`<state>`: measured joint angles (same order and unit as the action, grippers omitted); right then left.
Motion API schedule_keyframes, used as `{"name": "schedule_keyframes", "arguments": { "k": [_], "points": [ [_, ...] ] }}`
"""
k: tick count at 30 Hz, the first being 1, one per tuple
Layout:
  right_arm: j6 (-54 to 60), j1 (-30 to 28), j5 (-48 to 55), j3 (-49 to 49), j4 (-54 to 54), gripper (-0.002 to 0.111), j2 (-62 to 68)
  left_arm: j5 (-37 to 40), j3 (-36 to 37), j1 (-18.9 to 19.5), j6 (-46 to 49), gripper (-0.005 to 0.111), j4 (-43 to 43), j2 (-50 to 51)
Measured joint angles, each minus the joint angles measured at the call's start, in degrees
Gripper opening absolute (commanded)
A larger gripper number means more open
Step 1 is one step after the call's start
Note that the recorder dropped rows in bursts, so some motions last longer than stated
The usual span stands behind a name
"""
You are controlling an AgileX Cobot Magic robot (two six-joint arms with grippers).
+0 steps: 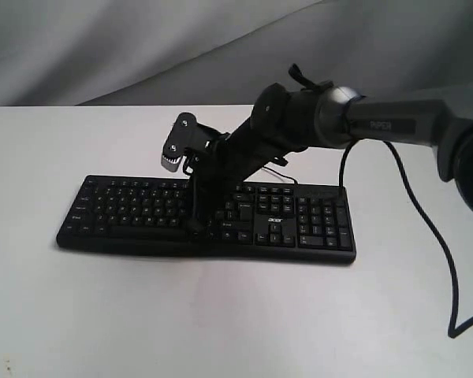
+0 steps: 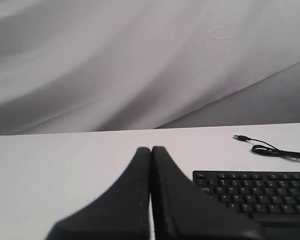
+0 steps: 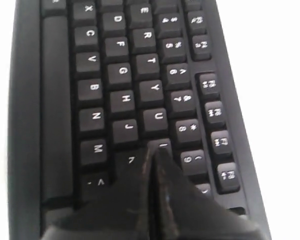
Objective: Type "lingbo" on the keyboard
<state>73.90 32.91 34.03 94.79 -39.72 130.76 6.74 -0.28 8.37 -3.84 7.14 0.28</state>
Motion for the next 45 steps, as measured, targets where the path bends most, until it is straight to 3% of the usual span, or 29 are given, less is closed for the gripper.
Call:
{"name": "schedule_keyframes", "arguments": {
  "k": [11,45],
  "points": [
    [0.91,0.69,0.98,6.47,-0.94,0.000,3.16,0.00,0.00,0.00,0.00,0.001,0.00,0.00],
    [-1.98,0.79,0.69,6.97,0.93,0.000,5.73,0.00,0.00,0.00,0.00,0.001,0.00,0.00]
  ]
}}
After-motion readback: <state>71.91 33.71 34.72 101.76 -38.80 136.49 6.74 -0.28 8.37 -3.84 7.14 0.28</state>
